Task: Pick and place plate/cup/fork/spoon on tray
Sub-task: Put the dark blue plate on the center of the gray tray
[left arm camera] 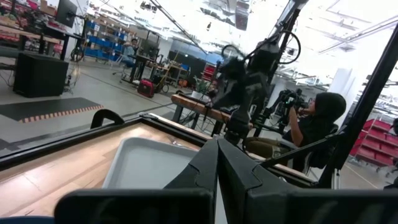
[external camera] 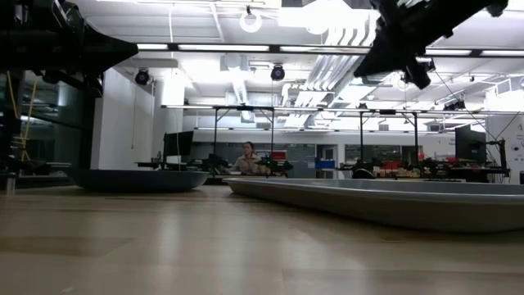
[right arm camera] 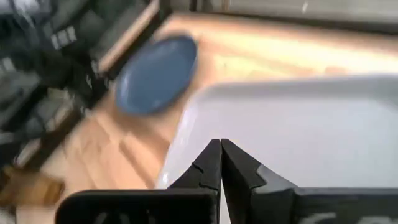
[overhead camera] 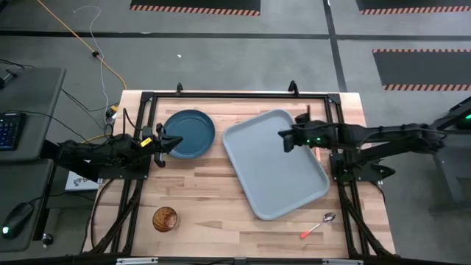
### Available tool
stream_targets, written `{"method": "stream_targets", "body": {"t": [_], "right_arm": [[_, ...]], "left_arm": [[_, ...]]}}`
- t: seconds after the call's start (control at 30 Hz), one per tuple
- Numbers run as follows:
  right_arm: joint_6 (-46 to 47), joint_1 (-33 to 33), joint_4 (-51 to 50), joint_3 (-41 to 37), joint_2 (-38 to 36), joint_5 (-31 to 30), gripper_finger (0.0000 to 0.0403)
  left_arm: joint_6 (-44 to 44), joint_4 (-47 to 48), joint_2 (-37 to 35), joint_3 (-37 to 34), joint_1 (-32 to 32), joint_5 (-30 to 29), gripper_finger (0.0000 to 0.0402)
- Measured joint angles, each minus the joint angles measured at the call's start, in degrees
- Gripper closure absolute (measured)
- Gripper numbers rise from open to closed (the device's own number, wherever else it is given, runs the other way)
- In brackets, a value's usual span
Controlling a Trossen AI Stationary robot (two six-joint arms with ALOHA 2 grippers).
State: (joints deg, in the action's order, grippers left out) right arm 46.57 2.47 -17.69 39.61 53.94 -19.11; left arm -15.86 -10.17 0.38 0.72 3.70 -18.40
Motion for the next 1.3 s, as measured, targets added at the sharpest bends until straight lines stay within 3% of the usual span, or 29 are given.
{"method": "stream_targets", "body": {"t": [0.17, 0.43, 0.57, 0.67, 0.8, 1.0, 1.17, 1.3], "right_arm": [[1.06, 1.38, -2.32, 0.51, 2.59, 7.72, 0.0402], [1.04, 1.36, -3.72, 0.53, 2.07, 6.91, 0.0402], [0.06, 1.40, -3.91, 0.51, 1.85, 5.58, 0.0402], [-1.59, 2.09, -3.89, 0.51, 1.87, 5.50, 0.0402], [-2.03, 3.64, -3.89, 0.51, 1.87, 5.52, 0.0402], [-3.86, 4.79, -3.89, 0.51, 1.87, 5.71, 0.0402], [-5.04, 4.77, -3.89, 0.51, 1.87, 5.78, 0.0402], [-5.21, 4.77, -3.90, 0.51, 1.87, 5.78, 0.0402]], "left_arm": [[-1.66, -0.54, -0.02, 0.01, 0.00, -0.02, 0.0401], [-7.46, -12.40, 0.01, 0.14, -0.02, -7.84, 0.0401], [-7.67, -10.75, 4.08, 5.11, -0.04, -9.38, 0.0401], [-9.18, -2.52, 12.61, 13.51, -0.23, -9.68, 0.0401], [-13.90, 16.00, 27.24, 27.70, -2.53, -10.21, 0.0401], [-22.71, 46.84, 47.75, 43.65, -9.41, 3.99, 0.0360], [-23.57, 50.85, 60.66, 45.49, -13.55, 14.17, 0.0277], [-23.01, 50.35, 69.36, 45.45, -15.11, 17.51, 0.0207]]}}
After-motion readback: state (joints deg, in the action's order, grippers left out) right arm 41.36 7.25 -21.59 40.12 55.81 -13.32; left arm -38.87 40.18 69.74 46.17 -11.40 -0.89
